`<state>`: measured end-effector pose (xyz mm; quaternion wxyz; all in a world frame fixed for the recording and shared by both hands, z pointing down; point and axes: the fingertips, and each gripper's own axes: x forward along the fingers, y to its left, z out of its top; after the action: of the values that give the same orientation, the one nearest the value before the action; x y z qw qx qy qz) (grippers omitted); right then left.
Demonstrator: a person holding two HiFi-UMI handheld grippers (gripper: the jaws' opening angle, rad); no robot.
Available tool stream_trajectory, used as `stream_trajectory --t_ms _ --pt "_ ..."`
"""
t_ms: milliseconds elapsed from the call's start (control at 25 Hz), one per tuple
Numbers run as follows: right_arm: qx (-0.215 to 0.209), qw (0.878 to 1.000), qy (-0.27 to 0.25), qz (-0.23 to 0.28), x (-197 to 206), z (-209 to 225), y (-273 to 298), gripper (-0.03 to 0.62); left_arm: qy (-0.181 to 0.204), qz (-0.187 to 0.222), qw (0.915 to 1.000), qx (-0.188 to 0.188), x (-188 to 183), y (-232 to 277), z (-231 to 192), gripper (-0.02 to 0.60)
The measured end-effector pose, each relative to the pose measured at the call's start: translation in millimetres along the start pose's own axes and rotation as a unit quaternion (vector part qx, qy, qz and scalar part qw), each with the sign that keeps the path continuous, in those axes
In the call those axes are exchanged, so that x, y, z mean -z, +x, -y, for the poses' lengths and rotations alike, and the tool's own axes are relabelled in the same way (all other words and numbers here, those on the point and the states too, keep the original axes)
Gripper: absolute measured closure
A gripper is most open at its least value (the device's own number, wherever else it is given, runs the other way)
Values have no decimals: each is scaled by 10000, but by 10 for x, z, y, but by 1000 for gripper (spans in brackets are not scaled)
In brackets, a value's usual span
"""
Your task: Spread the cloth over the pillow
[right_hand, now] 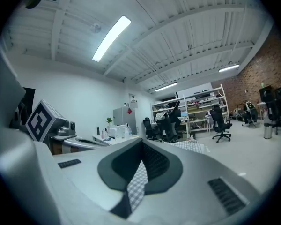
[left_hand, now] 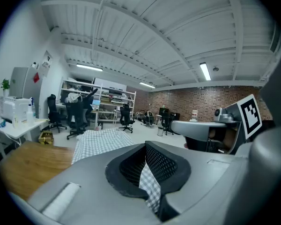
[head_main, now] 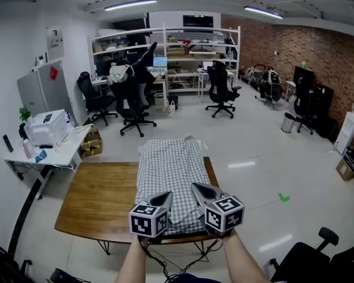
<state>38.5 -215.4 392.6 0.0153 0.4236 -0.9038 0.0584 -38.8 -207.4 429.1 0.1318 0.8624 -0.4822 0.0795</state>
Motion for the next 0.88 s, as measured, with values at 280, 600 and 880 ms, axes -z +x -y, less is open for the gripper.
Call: stream_trajectory --t_ms 280,600,880 --pt "8 9999 -141 -81 -9 -61 24 588 9 18 10000 91 -1 -23 28 575" --pt "18 9997 -152 -216 51 -106 -4 588 -46 144 9999 49 -89 -103 -66 575" --pt "53 9993 -148 -332 138 -98 -25 586 -87 107 9999 59 -33 -104 -79 575"
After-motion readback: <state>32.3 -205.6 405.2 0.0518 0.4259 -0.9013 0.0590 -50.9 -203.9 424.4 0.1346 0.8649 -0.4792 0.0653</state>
